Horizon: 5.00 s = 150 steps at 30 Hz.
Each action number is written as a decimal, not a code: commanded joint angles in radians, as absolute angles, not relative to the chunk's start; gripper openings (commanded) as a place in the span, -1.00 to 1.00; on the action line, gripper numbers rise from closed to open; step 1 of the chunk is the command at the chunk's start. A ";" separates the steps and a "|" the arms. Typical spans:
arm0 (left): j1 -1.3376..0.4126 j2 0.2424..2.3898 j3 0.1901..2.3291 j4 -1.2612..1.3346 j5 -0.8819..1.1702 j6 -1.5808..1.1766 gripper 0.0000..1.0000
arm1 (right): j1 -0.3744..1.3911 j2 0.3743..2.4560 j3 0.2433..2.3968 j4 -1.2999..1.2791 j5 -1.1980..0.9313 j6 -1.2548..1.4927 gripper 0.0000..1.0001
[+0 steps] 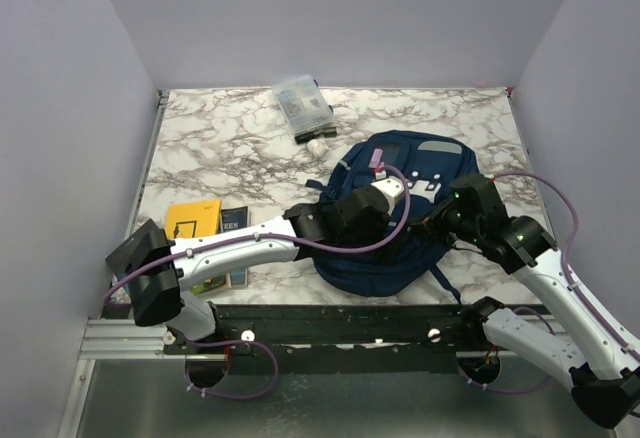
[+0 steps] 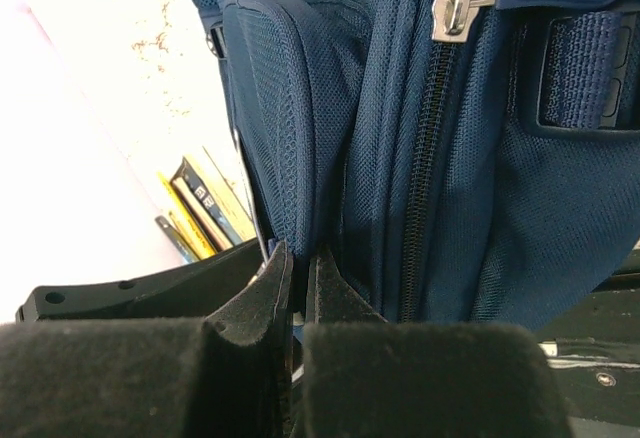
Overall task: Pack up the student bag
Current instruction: Unzip the student bag at the center of the board.
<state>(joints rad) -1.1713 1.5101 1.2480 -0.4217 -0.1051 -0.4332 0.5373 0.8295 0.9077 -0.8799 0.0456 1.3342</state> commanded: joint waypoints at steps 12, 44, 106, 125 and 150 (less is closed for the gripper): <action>-1.112 1.593 1.342 -0.506 -0.095 -0.546 -0.88 | 0.541 0.860 0.941 -0.719 -0.096 1.150 -0.85; -0.873 1.528 1.454 -0.549 0.539 -0.734 -1.00 | 0.541 0.129 0.616 -0.769 0.165 0.992 0.78; -0.711 1.332 1.237 -0.299 0.858 -0.945 -1.00 | 0.541 0.043 0.426 -0.512 0.140 0.997 0.68; -0.706 1.341 1.241 -0.295 0.866 -0.949 -1.00 | 0.541 0.100 0.426 -0.531 -0.019 0.932 -0.35; -0.703 1.538 1.322 -0.279 0.802 -0.935 -1.00 | 0.541 0.422 0.641 -0.857 -0.150 0.869 -0.99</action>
